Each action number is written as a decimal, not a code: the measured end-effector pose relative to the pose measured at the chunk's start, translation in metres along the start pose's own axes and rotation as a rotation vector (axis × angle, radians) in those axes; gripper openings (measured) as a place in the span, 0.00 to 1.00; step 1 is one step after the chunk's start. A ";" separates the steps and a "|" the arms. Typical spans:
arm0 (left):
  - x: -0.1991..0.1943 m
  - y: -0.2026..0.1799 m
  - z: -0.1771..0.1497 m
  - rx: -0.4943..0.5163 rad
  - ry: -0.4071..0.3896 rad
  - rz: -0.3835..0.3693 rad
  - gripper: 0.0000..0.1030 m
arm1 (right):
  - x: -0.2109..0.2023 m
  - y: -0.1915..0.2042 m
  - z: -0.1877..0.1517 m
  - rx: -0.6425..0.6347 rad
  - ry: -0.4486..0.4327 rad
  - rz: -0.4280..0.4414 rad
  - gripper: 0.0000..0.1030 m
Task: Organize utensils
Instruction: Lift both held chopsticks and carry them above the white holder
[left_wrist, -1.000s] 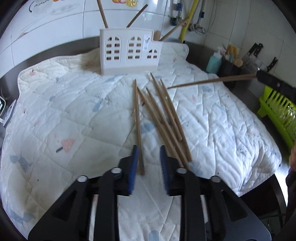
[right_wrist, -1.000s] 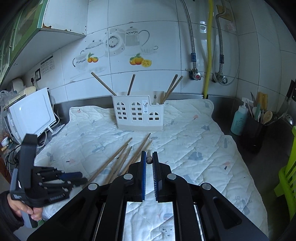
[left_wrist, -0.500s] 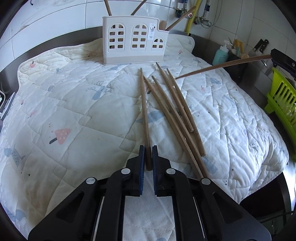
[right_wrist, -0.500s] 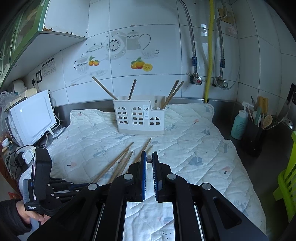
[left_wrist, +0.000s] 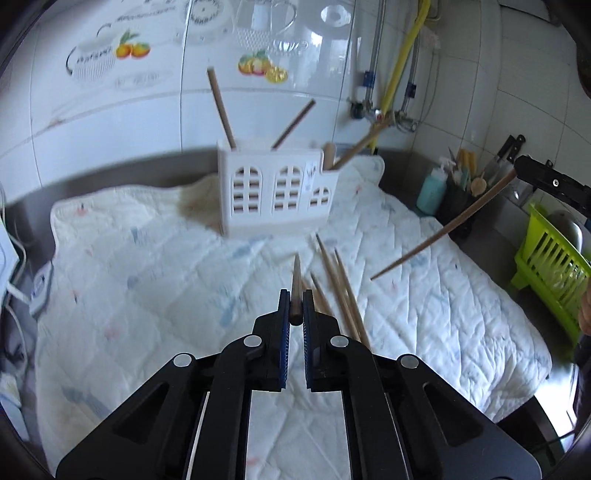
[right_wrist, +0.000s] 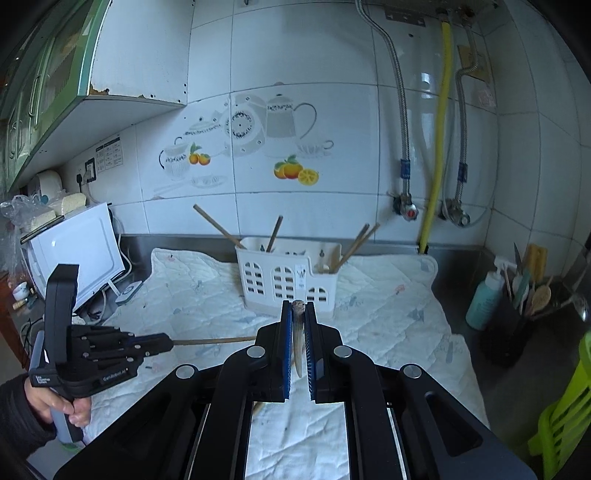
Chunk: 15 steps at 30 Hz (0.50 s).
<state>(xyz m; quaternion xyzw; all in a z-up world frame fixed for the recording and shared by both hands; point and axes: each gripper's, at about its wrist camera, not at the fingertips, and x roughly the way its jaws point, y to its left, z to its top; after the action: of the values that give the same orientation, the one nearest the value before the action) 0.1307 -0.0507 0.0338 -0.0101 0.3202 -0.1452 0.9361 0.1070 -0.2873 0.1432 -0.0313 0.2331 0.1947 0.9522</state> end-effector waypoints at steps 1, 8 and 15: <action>0.000 0.000 0.007 0.010 -0.008 0.006 0.05 | 0.002 -0.001 0.007 -0.004 0.003 0.010 0.06; 0.003 0.006 0.061 0.041 -0.038 0.019 0.05 | 0.018 -0.013 0.054 -0.016 0.009 0.046 0.06; 0.006 0.005 0.109 0.071 -0.063 0.015 0.04 | 0.038 -0.023 0.102 -0.033 -0.014 0.044 0.06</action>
<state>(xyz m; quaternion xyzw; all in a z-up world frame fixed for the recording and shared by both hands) 0.2017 -0.0553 0.1162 0.0209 0.2851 -0.1491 0.9466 0.1913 -0.2791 0.2160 -0.0404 0.2237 0.2195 0.9488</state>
